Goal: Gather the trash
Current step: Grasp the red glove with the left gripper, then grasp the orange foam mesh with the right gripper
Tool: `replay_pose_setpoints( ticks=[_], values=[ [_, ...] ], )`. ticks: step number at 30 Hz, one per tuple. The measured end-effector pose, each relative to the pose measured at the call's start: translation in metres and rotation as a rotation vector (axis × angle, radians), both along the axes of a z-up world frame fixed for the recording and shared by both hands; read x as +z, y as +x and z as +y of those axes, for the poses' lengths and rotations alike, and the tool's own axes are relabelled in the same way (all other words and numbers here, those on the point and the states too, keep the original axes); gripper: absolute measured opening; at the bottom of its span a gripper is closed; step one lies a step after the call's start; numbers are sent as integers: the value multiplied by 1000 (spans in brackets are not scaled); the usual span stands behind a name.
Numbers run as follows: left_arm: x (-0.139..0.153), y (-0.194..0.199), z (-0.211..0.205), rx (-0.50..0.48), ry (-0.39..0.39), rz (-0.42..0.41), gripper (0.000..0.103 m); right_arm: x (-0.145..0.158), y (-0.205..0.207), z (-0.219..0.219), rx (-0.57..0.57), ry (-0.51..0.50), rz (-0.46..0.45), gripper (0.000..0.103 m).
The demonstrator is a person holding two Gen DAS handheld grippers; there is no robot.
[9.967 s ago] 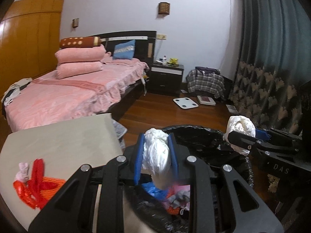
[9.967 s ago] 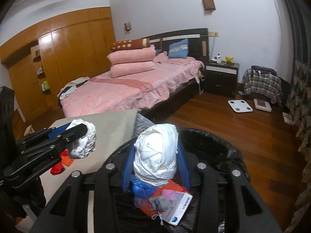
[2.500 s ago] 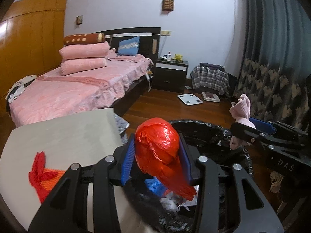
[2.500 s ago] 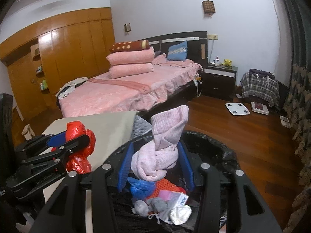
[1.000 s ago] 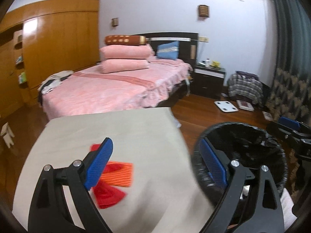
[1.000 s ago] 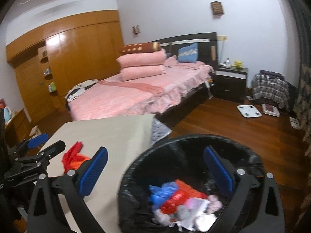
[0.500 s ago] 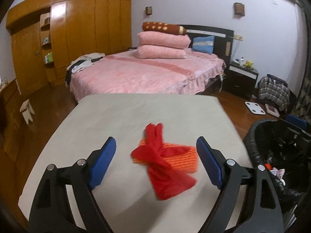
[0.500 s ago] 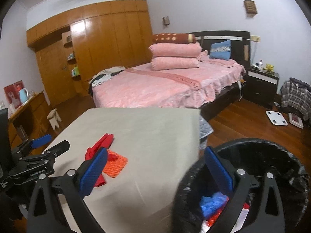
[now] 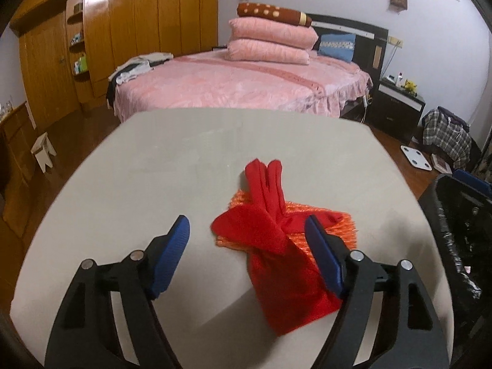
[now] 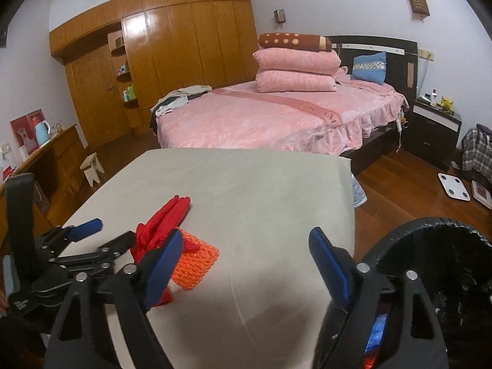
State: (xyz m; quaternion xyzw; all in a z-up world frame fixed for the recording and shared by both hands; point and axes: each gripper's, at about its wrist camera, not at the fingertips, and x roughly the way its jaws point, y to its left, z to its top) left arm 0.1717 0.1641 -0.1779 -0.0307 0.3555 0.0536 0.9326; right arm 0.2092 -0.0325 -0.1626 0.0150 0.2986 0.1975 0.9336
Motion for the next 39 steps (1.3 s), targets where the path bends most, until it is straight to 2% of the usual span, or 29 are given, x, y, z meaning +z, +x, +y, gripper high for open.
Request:
replay_pose_setpoints(
  ticks=[5, 10, 11, 13, 16, 24, 28, 39],
  values=[
    [-17, 16, 1, -3, -8, 53, 67, -6, 9, 2, 1, -1, 22, 82],
    [-27, 21, 2, -24, -37, 96, 38, -10, 14, 6, 6, -4, 36, 82],
    [-28, 22, 2, -24, -39, 97, 36, -11, 14, 7, 7, -5, 38, 82],
    [-27, 21, 4, -22, -51, 94, 21, -12, 16, 9, 10, -5, 41, 82],
    [-24, 19, 6, -20, -62, 81, 12, -10, 15, 13, 15, -12, 36, 82],
    [12, 1, 19, 19, -85, -23, 11, -7, 14, 23, 32, -26, 25, 82],
    [27, -9, 34, 52, -64, -56, 11, -9, 15, 33, 48, -28, 32, 82],
    [11, -22, 79, 144, -23, 1, 11, -32, 36, 81, 105, -63, 91, 86]
  ],
)
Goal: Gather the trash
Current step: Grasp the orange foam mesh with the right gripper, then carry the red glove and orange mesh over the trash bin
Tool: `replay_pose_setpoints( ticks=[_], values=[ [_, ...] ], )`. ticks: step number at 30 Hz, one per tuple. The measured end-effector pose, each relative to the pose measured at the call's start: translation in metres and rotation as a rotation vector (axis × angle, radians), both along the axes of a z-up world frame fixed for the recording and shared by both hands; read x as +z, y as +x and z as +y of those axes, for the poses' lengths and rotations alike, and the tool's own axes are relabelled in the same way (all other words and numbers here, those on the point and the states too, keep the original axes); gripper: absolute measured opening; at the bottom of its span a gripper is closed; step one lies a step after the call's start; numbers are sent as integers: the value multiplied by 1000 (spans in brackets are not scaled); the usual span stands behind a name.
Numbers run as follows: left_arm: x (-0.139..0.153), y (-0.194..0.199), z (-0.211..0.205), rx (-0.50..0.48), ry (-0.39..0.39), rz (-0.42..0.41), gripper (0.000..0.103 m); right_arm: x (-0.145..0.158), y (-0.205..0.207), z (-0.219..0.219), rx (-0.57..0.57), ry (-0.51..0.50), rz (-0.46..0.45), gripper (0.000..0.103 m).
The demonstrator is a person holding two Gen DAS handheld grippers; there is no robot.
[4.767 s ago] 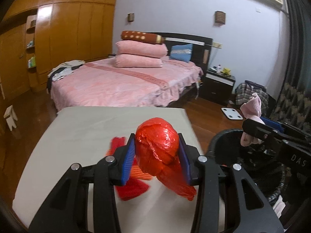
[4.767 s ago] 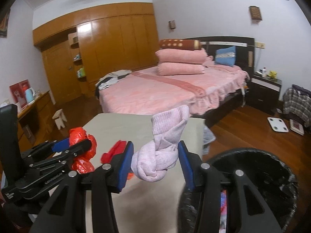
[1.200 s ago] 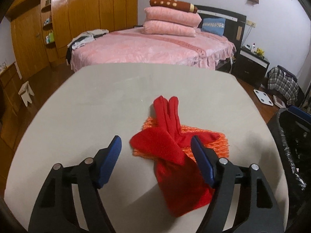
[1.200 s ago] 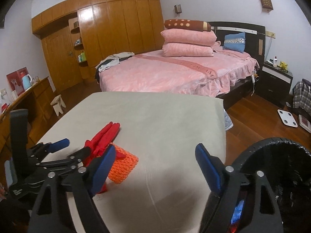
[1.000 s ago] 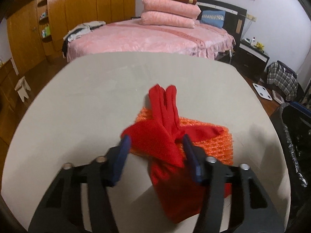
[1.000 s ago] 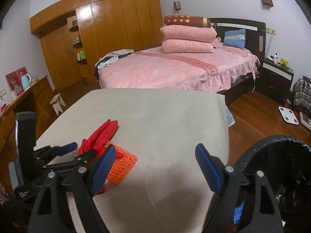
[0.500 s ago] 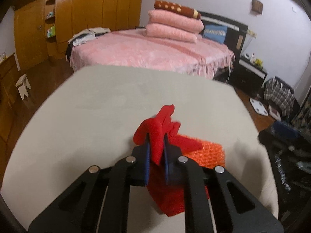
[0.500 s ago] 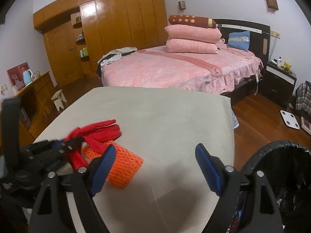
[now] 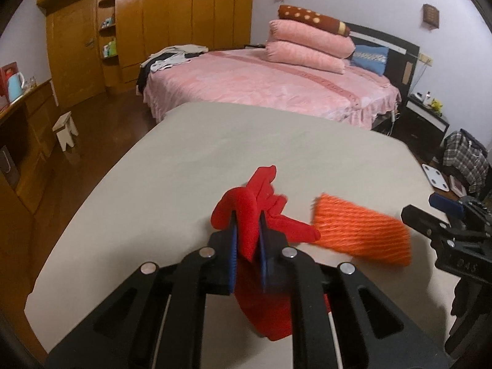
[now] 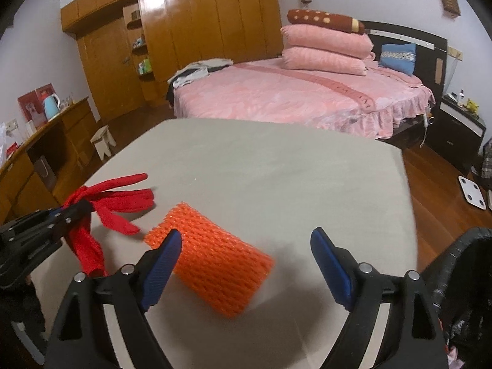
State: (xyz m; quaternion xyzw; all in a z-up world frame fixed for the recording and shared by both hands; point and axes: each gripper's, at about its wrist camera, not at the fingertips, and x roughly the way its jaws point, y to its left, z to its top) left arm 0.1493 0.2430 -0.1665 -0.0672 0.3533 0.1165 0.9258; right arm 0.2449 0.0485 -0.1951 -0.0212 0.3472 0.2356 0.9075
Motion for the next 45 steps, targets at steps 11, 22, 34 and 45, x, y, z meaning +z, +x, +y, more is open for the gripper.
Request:
replay_pose_setpoints(
  ticks=[11, 22, 34, 45],
  values=[
    [-24, 13, 19, 10, 1, 52, 11, -26, 25, 26, 33, -57, 79, 88],
    [-29, 17, 21, 7, -7, 60, 11, -35, 14, 34, 104, -80, 128, 67],
    [-25, 10, 18, -1, -10, 50, 11, -24, 4, 25, 110, -53, 122, 12],
    [6, 0, 0, -25, -9, -15, 11, 12, -4, 5, 69, 4, 57, 11]
  ],
)
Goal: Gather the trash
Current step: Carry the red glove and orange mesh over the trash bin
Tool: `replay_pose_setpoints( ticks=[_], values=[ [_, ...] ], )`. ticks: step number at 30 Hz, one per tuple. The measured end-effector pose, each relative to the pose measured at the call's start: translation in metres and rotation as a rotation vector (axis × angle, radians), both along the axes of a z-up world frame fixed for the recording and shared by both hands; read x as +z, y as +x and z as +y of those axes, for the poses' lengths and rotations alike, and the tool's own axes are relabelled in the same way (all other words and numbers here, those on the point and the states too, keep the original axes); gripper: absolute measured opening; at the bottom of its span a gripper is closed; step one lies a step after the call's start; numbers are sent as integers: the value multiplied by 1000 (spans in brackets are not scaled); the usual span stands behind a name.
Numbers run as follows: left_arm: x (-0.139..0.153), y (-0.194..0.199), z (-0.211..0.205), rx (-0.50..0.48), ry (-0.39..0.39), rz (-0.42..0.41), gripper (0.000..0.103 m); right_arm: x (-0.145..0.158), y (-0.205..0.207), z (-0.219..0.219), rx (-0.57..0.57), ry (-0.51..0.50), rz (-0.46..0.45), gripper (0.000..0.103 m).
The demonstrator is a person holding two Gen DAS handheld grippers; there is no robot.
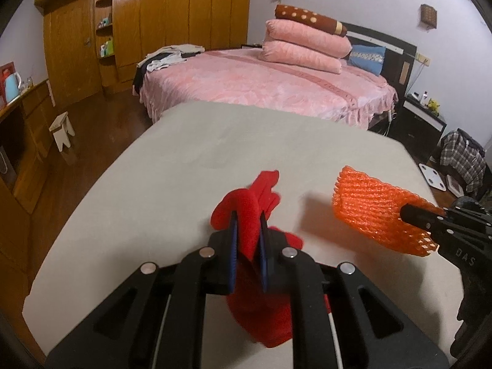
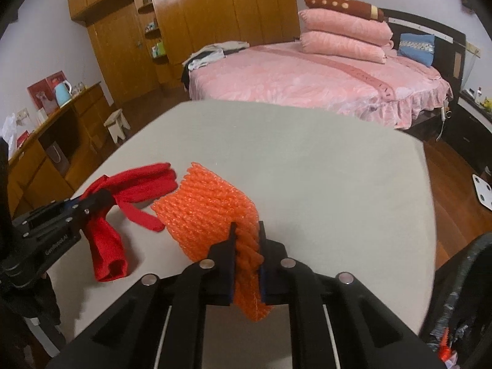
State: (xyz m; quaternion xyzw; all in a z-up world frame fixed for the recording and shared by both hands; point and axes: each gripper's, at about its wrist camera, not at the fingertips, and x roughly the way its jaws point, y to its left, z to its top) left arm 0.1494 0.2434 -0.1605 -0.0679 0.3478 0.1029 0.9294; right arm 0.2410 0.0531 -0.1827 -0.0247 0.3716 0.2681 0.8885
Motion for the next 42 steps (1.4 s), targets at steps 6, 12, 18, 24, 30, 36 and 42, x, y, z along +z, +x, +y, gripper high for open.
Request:
replay_pose_setpoints(
  ticks=[6, 12, 18, 24, 30, 36, 42],
  values=[
    [22, -2, -19, -31, 5, -41, 11, 23, -7, -14, -20, 27, -47, 11],
    [43, -5, -40, -69, 7, -79, 11, 43, -12, -28, -39, 55, -79, 11],
    [61, -9, -60, -106, 2, -116, 11, 67, -24, -47, -60, 87, -128, 11],
    [76, -13, -83, -139, -6, -147, 11, 83, -37, -67, -85, 103, -162, 11],
    [85, -20, -102, -172, -4, -166, 11, 96, -50, -89, -122, 108, -192, 11],
    [98, -27, -127, -221, -9, -194, 11, 105, -64, -113, -158, 108, -219, 11],
    [111, -32, -154, -273, -11, -221, 11, 116, -75, -138, -205, 109, -243, 11]
  ],
)
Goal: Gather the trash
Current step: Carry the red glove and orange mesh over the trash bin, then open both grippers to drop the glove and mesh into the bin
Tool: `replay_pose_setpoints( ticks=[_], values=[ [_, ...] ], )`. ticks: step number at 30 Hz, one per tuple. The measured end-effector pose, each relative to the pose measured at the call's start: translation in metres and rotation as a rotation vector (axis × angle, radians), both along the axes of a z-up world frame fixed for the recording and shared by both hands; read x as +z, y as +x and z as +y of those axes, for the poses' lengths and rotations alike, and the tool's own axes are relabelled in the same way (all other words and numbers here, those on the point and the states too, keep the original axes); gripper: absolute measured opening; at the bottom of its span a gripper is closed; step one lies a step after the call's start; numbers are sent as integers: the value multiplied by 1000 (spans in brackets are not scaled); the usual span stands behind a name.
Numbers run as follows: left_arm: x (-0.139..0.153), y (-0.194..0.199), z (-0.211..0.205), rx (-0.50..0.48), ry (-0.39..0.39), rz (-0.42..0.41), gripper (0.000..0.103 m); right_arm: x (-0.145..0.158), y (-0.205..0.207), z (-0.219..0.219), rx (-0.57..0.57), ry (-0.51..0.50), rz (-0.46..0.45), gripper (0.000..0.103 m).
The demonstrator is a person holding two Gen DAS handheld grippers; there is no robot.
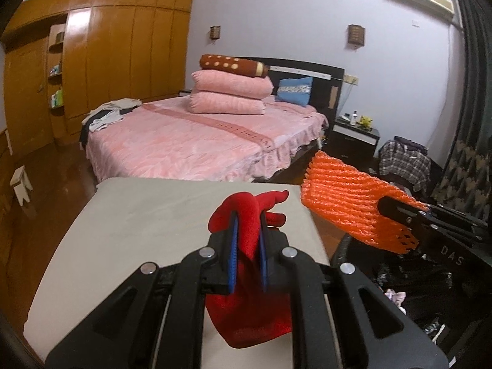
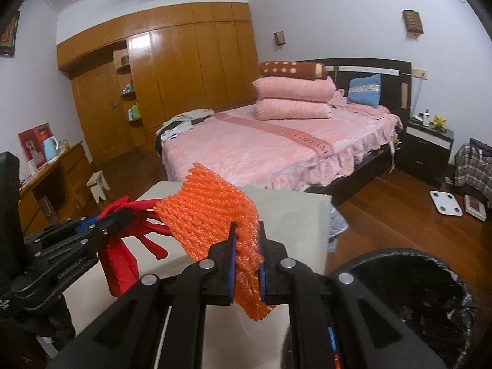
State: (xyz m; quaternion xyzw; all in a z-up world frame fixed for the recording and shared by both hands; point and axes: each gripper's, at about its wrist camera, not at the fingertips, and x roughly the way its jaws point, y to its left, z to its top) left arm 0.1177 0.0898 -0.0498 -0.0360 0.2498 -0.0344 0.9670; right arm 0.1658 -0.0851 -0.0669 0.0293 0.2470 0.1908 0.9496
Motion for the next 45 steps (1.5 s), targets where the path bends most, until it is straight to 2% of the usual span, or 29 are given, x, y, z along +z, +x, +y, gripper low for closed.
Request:
replay_pose_setpoints(
  ticks=[10, 21, 34, 45],
  values=[
    [13, -2, -45, -92, -2, -33, 11, 11, -20, -52, -88, 9, -28, 11],
    [9, 2, -97, -195, 4, -31, 11, 11, -31, -103, -189, 0, -34, 11],
    [-18, 16, -174, -339, 31, 1, 11, -6, -46, -175, -341, -24, -1, 11],
    [-53, 34, -225, -402, 67, 46, 11, -42, -47, -216, -453, -54, 57, 11]
  ],
)
